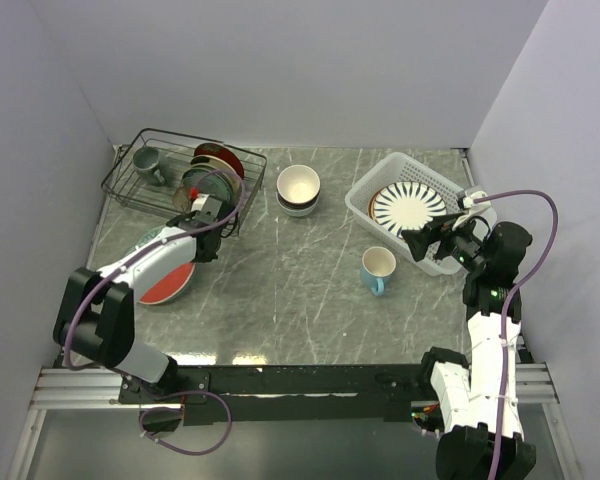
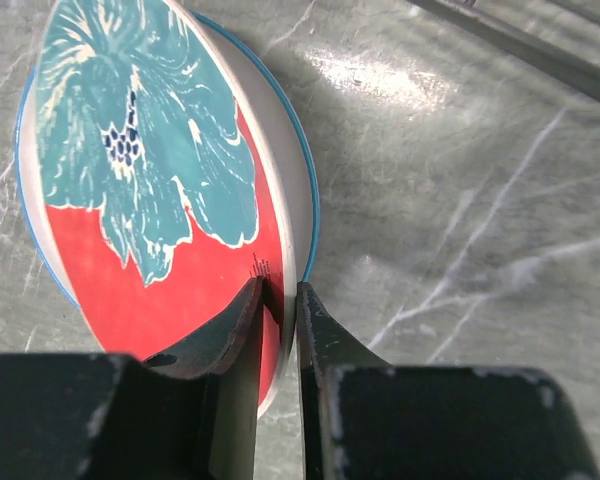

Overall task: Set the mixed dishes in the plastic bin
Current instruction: Pick up the plate at the center of the board.

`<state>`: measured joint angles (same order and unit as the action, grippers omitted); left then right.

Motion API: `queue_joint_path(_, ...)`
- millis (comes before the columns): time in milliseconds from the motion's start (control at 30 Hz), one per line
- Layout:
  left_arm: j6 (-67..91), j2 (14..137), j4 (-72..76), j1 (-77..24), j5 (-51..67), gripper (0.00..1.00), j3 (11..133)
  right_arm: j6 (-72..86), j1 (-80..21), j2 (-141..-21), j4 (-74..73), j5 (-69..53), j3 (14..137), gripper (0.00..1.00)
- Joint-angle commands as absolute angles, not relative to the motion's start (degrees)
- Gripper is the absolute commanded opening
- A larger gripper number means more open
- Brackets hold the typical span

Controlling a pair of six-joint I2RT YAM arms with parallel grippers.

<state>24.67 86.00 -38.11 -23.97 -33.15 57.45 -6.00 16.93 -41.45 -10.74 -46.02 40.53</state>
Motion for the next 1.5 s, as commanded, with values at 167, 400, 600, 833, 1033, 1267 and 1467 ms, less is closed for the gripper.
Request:
queue_joint_path(167,23.8,74.9,-40.4,-25.0,-32.1,0.01,60.8,-6.1,17.3,-41.8,-9.0,-46.1,41.0,1.00)
queue_joint_path(400,21.3,68.1,-43.5,-25.9,-34.2,0.01,64.4,-6.1,17.3,-42.1,-8.8,-46.1,41.0,1.00)
queue_joint_path(600,18.1,64.3,-45.6,-26.6,-35.2,0.01,68.2,-6.1,17.3,-42.5,-8.8,-46.0,40.9,1.00)
queue_joint_path(833,14.0,61.4,-46.7,-28.1,-35.5,0.01,70.3,-6.0,17.5,-43.0,-8.7,-46.0,40.9,1.00)
queue_joint_path(1033,11.1,59.3,-47.3,-30.7,-34.5,0.01,71.9,-6.0,17.5,-43.5,-8.6,-46.0,40.8,1.00)
queue_joint_path(1267,8.1,58.5,-48.4,-41.1,-38.6,0.01,74.1,-6.2,17.4,-43.7,-8.5,-46.1,40.7,1.00)
queue_joint_path(1467,7.4,60.4,-49.9,-57.1,-48.3,0.01,75.2,-6.3,17.4,-43.7,-8.5,-46.1,40.6,1.00)
